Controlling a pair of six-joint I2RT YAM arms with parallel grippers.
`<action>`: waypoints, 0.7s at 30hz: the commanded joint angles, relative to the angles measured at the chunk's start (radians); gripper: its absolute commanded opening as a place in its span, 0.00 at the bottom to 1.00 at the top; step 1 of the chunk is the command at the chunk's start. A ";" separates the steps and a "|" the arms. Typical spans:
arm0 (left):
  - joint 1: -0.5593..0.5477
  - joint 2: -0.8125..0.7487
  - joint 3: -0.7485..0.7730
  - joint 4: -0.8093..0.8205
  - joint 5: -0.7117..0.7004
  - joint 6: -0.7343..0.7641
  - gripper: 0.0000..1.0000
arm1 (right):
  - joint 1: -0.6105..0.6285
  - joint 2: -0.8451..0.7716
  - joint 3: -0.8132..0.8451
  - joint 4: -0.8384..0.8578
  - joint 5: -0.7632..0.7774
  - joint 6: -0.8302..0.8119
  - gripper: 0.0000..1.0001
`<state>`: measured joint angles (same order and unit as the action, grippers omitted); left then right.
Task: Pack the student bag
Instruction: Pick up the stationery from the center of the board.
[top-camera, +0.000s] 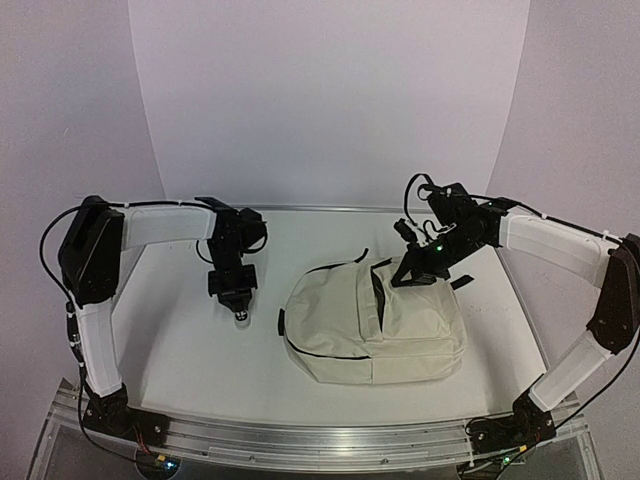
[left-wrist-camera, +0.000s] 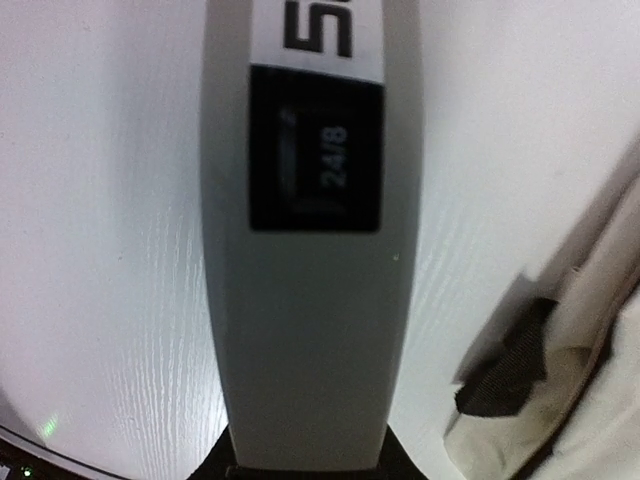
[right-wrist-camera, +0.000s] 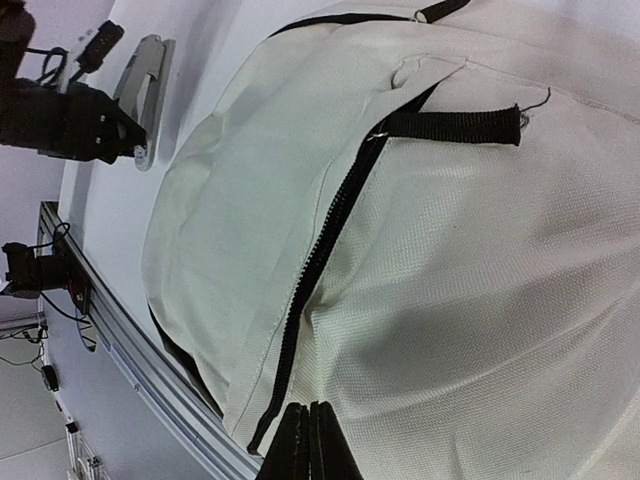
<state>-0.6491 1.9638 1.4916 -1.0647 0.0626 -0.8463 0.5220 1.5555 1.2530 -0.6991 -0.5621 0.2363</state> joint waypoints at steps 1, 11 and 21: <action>0.003 -0.202 0.003 0.100 0.028 0.026 0.00 | 0.001 -0.026 0.030 0.010 -0.003 -0.011 0.01; 0.002 -0.355 -0.045 0.578 0.366 0.103 0.00 | 0.002 -0.013 0.067 0.014 -0.045 -0.003 0.00; -0.049 -0.242 -0.028 0.759 0.641 0.120 0.00 | -0.002 -0.015 0.087 -0.014 -0.030 0.004 0.00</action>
<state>-0.6770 1.7007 1.4330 -0.4744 0.5409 -0.7569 0.5220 1.5555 1.3071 -0.6990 -0.5935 0.2382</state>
